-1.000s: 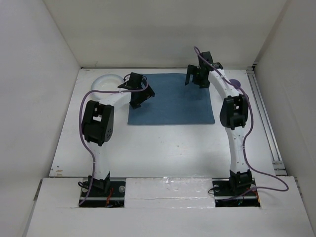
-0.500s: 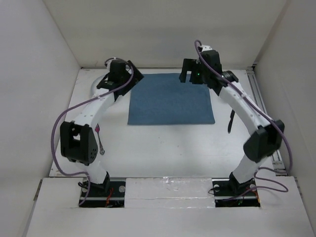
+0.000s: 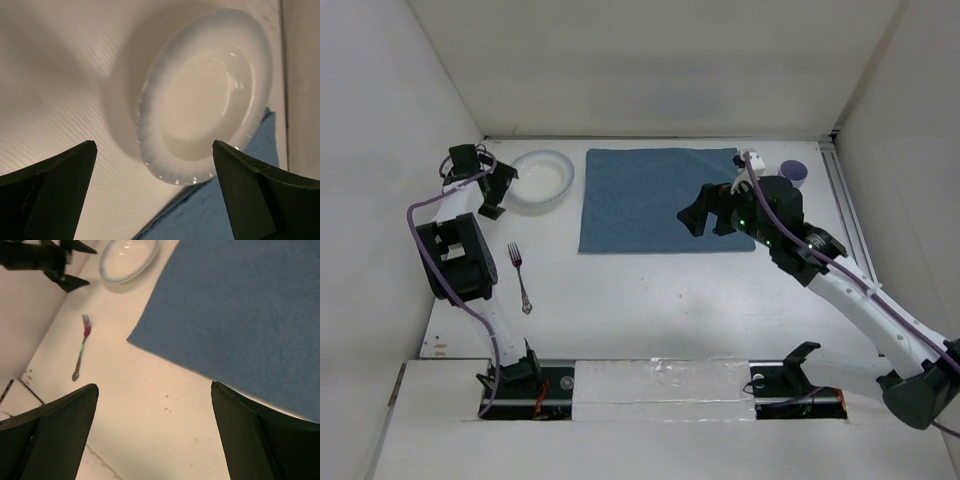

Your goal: Set the dinner table for one person

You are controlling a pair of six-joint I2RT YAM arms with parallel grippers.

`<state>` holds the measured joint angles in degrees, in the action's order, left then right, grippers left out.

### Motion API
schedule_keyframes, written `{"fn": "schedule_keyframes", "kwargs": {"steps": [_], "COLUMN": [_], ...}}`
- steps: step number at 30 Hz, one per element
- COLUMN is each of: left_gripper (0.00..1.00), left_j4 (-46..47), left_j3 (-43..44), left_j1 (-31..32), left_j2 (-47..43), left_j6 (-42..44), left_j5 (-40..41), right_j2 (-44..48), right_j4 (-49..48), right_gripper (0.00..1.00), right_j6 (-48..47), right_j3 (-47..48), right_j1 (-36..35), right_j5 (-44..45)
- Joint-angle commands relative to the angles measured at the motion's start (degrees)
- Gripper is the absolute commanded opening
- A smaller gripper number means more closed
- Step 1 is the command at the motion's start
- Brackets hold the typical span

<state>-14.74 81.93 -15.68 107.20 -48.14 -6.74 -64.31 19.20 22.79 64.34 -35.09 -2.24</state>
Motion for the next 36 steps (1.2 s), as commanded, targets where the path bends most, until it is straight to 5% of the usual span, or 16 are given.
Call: {"fn": "schedule_keyframes", "kwargs": {"steps": [1, 12, 20, 22, 27, 29, 36], "left_gripper": [1.0, 0.93, 0.58, 0.37, 0.07, 0.0, 0.0], "left_j4": [2.76, -3.27, -2.66, -2.66, -4.33, -5.03, -3.8], "left_j3": [3.23, 17.12, 15.8, 15.8, 18.0, 19.4, 18.18], "left_j1": [-0.4, -0.4, -0.4, -0.4, -0.93, -0.93, -0.93], "left_j2": [1.86, 16.98, 19.19, 20.68, 23.58, 23.58, 17.62], "left_j6": [2.78, 4.99, 4.99, 4.99, 4.99, 4.99, 3.84], "left_j5": [-5.38, -4.33, -3.72, -4.24, -6.96, -7.76, -6.98], "right_j2": [4.54, 4.55, 6.83, 6.83, 7.89, 7.89, 7.89], "right_j4": [-9.96, -10.76, -10.76, -10.76, -10.76, -10.76, -10.24], "right_gripper": [1.0, 1.0, 1.0, 1.0, 1.0, 1.0, 1.0], "right_j6": [1.56, 2.79, 3.32, 3.32, 3.85, 3.85, 3.85], "right_j3": [-3.67, -7.65, -8.17, -8.17, -8.7, -9.32, -9.32], "right_j1": [-0.94, -0.94, 0.19, 0.2, 0.2, 0.73, 1.25], "right_j5": [-6.27, -9.27, -9.27, -9.27, -9.27, -9.27, -8.75]}}
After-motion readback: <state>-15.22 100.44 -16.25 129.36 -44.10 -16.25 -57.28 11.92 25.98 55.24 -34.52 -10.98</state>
